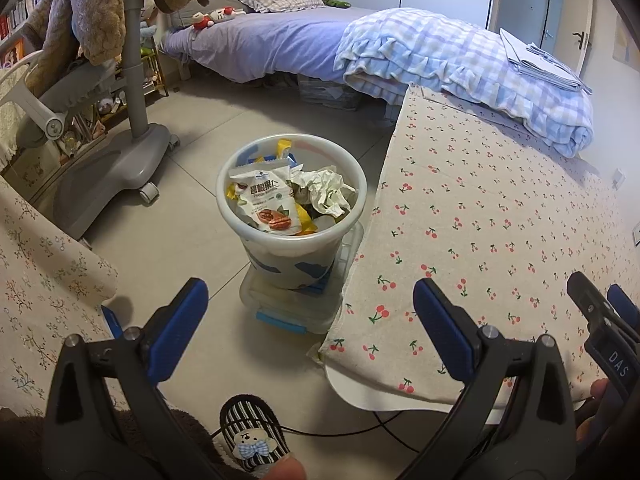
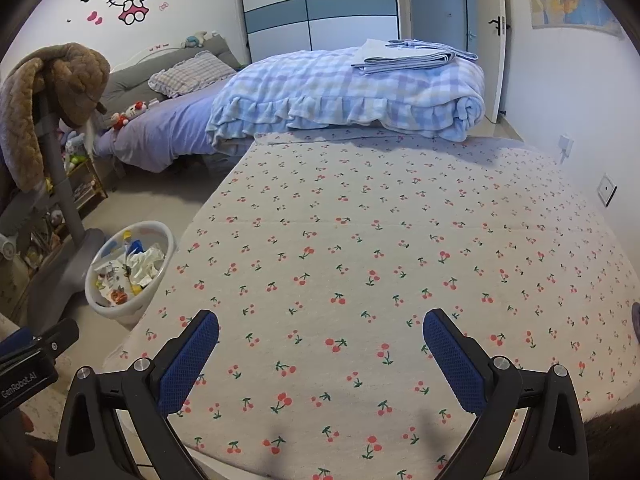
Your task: Collect trash
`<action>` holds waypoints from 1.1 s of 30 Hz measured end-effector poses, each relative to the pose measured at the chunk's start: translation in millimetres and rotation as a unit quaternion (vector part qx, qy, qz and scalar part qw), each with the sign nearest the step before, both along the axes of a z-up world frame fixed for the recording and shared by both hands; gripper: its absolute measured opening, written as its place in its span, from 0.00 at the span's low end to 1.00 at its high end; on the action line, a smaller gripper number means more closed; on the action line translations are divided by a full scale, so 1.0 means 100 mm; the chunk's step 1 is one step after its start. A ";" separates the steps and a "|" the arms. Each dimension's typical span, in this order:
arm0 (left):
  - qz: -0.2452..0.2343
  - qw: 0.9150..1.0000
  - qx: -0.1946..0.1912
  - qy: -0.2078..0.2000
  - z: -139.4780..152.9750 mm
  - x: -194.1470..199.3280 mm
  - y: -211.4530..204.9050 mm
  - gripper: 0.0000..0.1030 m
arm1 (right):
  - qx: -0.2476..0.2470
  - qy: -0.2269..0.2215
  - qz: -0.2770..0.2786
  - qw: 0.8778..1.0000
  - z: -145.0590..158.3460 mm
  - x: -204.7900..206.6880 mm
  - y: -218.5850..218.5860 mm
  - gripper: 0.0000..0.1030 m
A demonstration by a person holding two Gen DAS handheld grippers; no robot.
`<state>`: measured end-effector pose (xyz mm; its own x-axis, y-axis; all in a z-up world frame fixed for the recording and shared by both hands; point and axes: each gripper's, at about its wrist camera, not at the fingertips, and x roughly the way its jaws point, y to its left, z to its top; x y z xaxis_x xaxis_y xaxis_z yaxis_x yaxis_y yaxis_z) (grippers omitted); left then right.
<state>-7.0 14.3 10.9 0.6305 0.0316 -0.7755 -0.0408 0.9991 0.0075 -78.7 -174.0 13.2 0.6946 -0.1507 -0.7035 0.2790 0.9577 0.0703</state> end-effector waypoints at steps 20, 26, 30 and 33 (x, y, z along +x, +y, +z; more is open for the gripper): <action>-0.005 1.000 -0.008 -0.008 0.04 -0.02 -0.01 0.99 | 0.007 0.004 0.001 1.000 -0.02 0.00 0.01 1.00; -0.004 1.000 -0.008 -0.008 0.04 -0.02 -0.01 0.99 | 0.008 0.004 0.001 1.000 -0.02 0.00 0.01 1.00; -0.004 1.000 -0.008 -0.008 0.04 -0.02 -0.01 0.99 | 0.009 0.004 0.002 1.000 -0.02 0.00 0.01 1.00; -0.005 1.000 -0.008 -0.008 0.04 -0.01 -0.01 0.99 | 0.011 0.006 0.002 1.000 -0.03 0.00 0.01 1.00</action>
